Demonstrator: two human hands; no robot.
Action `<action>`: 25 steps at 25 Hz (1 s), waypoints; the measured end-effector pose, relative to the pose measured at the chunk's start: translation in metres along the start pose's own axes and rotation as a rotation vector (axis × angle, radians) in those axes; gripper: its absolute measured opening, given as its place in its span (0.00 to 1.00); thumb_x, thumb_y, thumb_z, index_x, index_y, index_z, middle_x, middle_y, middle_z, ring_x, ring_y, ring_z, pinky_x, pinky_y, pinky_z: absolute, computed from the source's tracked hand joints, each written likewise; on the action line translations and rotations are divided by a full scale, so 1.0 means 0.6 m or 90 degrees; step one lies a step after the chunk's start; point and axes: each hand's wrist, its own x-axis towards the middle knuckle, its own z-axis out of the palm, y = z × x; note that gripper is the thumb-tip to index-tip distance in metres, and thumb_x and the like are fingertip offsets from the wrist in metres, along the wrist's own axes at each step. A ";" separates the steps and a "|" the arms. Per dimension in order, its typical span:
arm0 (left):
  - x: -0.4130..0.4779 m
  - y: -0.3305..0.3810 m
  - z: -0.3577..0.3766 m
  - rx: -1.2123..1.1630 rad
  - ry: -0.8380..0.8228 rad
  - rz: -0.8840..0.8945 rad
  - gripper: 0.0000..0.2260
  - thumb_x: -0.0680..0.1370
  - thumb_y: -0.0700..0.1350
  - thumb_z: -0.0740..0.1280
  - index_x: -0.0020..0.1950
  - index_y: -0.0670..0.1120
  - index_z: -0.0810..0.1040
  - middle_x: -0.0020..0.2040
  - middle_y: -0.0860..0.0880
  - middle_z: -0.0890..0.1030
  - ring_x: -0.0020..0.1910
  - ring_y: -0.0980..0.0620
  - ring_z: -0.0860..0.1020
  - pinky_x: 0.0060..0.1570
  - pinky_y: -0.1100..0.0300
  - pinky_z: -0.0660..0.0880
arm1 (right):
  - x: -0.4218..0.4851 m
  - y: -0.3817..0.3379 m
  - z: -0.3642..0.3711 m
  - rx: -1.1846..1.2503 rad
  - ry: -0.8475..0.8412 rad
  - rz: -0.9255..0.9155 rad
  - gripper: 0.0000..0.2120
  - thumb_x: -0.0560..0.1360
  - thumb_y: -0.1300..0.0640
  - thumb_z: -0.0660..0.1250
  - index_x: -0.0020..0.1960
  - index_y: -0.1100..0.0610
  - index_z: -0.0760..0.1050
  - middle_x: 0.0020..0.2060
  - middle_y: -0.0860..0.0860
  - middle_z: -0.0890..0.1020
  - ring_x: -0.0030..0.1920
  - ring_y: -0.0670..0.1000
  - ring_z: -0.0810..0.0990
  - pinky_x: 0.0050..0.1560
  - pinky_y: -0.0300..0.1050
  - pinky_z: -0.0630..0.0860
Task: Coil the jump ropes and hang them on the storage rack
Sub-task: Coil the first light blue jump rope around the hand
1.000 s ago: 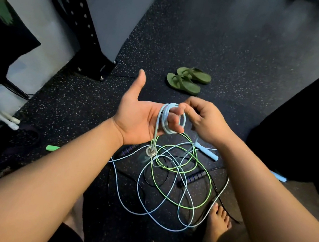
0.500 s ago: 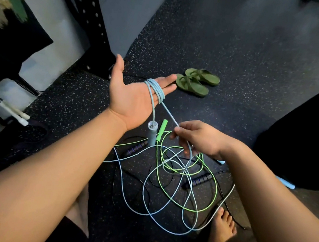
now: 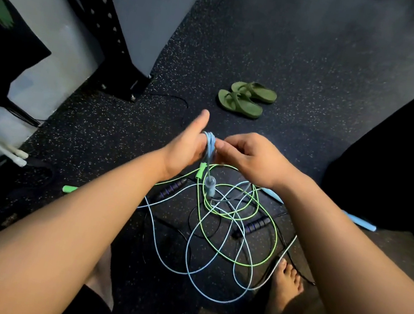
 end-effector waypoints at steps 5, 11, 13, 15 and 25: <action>-0.012 0.009 0.026 0.020 -0.119 -0.059 0.49 0.78 0.71 0.33 0.55 0.33 0.80 0.45 0.35 0.83 0.55 0.32 0.80 0.66 0.50 0.69 | -0.007 0.015 -0.029 0.020 0.114 -0.006 0.18 0.78 0.45 0.70 0.35 0.54 0.75 0.24 0.44 0.70 0.27 0.42 0.66 0.30 0.39 0.63; -0.024 0.034 0.026 -0.274 -0.134 -0.033 0.44 0.75 0.76 0.42 0.45 0.37 0.76 0.29 0.44 0.76 0.38 0.40 0.80 0.51 0.50 0.78 | -0.002 0.043 -0.028 -0.010 0.143 0.033 0.23 0.82 0.43 0.61 0.39 0.60 0.71 0.28 0.46 0.67 0.28 0.43 0.66 0.31 0.43 0.64; -0.027 0.036 0.025 -0.391 -0.123 -0.007 0.44 0.74 0.77 0.47 0.47 0.36 0.77 0.31 0.44 0.77 0.39 0.41 0.80 0.50 0.52 0.79 | 0.001 0.047 -0.020 -0.007 0.128 0.058 0.21 0.84 0.44 0.57 0.42 0.60 0.73 0.28 0.46 0.71 0.28 0.43 0.72 0.33 0.43 0.70; -0.027 0.037 0.021 -0.464 -0.101 0.025 0.43 0.74 0.76 0.49 0.49 0.36 0.79 0.35 0.43 0.80 0.42 0.40 0.82 0.53 0.52 0.80 | 0.005 0.048 -0.009 -0.003 0.100 0.085 0.19 0.84 0.46 0.55 0.43 0.58 0.73 0.29 0.49 0.75 0.27 0.44 0.74 0.34 0.45 0.72; -0.032 0.045 -0.015 -0.585 0.010 0.172 0.44 0.77 0.72 0.53 0.70 0.33 0.68 0.65 0.33 0.78 0.71 0.33 0.74 0.74 0.46 0.67 | 0.007 0.041 0.032 0.232 -0.190 0.264 0.15 0.85 0.54 0.57 0.55 0.66 0.75 0.31 0.56 0.79 0.31 0.52 0.81 0.30 0.40 0.76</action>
